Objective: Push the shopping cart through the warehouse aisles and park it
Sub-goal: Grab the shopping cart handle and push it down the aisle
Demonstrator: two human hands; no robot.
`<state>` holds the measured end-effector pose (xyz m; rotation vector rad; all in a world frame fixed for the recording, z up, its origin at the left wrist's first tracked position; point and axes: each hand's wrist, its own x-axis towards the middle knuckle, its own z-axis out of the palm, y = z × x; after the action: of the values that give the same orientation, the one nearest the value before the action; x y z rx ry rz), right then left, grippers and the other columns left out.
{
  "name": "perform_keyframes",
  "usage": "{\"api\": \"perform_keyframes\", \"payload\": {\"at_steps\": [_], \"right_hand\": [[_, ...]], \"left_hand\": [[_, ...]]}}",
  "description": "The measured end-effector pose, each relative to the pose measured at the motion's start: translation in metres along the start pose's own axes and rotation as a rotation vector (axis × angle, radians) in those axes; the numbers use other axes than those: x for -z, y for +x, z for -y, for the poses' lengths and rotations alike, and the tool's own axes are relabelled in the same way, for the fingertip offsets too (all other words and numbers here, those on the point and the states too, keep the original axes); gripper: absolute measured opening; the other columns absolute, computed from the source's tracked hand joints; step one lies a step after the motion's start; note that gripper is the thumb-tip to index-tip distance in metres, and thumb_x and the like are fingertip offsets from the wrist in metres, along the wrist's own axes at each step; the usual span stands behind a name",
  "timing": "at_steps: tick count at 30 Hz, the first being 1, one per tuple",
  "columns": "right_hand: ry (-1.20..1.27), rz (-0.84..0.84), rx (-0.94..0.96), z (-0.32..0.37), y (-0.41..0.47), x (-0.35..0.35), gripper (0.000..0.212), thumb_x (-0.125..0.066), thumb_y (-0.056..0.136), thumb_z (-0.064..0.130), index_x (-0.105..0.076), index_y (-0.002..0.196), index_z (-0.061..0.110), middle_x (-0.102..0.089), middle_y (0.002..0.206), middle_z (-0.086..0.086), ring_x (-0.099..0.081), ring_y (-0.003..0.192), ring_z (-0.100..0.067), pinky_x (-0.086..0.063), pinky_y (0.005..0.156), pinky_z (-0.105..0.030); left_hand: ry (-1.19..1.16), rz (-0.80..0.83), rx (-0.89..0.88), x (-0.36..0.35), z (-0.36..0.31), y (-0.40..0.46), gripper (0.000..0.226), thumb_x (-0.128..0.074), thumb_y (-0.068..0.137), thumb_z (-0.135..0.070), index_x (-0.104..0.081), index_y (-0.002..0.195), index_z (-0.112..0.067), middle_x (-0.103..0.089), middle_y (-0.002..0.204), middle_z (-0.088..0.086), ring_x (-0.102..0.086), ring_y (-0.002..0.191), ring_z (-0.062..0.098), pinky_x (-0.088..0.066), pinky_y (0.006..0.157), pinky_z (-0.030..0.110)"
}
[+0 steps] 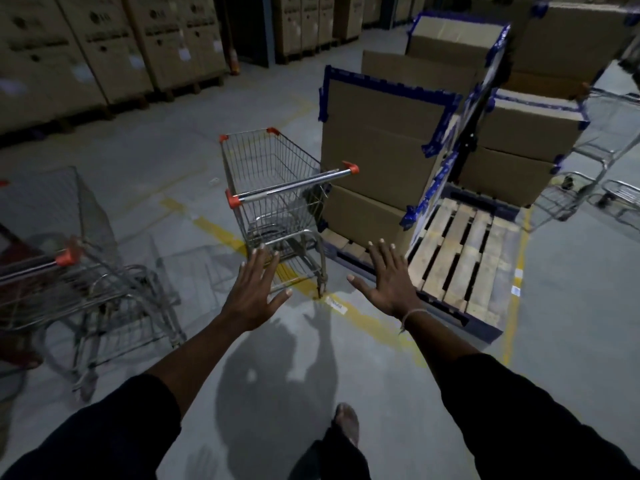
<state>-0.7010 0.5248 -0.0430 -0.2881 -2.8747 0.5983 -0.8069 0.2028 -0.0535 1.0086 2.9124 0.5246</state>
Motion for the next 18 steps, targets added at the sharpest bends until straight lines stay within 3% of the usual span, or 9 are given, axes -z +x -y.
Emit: {"api": "perform_keyframes", "payload": {"at_steps": [6,12,16,18], "right_hand": [[-0.011,0.055,0.102,-0.016,0.142,-0.006,0.091,-0.042,0.094,0.08,-0.015,0.164,0.029,-0.005,0.173,-0.001,0.001,0.159,-0.026,-0.002,0.125,-0.058],[-0.01,0.102,0.25,-0.02,0.271,-0.018,0.095,-0.032,0.089,0.088,-0.021,0.163,0.031,-0.013,0.172,-0.005,-0.003,0.158,-0.029,-0.004,0.124,-0.063],[-0.056,0.162,0.334,-0.007,0.344,-0.027,0.09,-0.032,0.091,0.085,-0.022,0.162,0.032,-0.015,0.171,-0.008,-0.003,0.158,-0.03,0.003,0.124,-0.063],[-0.091,0.214,0.333,0.002,0.374,-0.033,0.093,-0.024,0.088,0.088,-0.025,0.162,0.031,-0.021,0.169,-0.013,-0.006,0.157,-0.034,0.009,0.122,-0.058]], "left_hand": [[0.0,-0.055,0.08,0.004,0.022,0.105,0.1,-0.005,0.089,-0.087,0.0,0.165,-0.023,0.014,0.172,0.007,0.016,0.158,0.025,-0.004,0.128,0.053],[0.02,-0.08,0.219,0.019,0.05,0.204,0.108,0.002,0.083,-0.091,0.0,0.165,-0.021,0.015,0.171,0.01,0.016,0.158,0.027,0.0,0.128,0.052],[0.019,-0.062,0.282,0.025,0.068,0.262,0.101,-0.007,0.086,-0.087,-0.005,0.165,-0.025,0.001,0.172,0.01,0.009,0.159,0.028,0.003,0.127,0.053],[0.003,-0.023,0.325,0.026,0.075,0.292,0.1,-0.01,0.085,-0.087,-0.014,0.164,-0.026,-0.017,0.17,0.012,-0.004,0.159,0.031,0.001,0.127,0.056]]}}
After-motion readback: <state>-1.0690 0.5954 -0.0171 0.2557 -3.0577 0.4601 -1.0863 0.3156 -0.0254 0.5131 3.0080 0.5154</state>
